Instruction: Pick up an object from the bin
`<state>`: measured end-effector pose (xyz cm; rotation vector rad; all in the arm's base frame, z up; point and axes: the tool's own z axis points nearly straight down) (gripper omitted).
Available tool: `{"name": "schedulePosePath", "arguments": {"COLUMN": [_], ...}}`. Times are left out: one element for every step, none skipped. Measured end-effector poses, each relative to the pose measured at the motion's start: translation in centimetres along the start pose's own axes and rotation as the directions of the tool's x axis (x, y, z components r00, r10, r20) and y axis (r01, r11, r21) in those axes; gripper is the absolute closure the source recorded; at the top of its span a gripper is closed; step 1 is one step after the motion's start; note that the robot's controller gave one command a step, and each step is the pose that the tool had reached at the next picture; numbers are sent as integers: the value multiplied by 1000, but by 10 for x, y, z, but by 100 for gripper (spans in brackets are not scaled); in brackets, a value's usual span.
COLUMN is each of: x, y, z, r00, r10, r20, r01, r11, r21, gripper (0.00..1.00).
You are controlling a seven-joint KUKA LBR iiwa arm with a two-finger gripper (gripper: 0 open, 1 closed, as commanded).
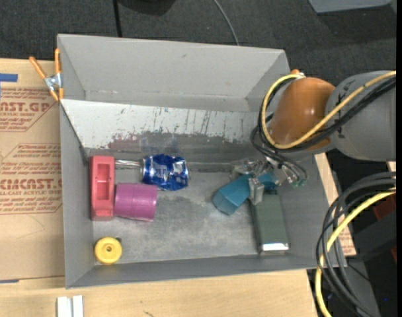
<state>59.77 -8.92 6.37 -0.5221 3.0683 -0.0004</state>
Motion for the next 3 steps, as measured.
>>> {"name": "schedulePosePath", "arguments": {"x": [-4, -3, -4], "y": [1, 1, 2], "z": [-9, -9, -100], "r00": [1000, 1000, 1000], "r10": [9, 2, 6], "r20": [6, 8, -1], "r01": [-9, -2, -6], "r11": [1000, 1000, 1000], "r21": [1, 2, -3], "gripper": [100, 100, 100]}}
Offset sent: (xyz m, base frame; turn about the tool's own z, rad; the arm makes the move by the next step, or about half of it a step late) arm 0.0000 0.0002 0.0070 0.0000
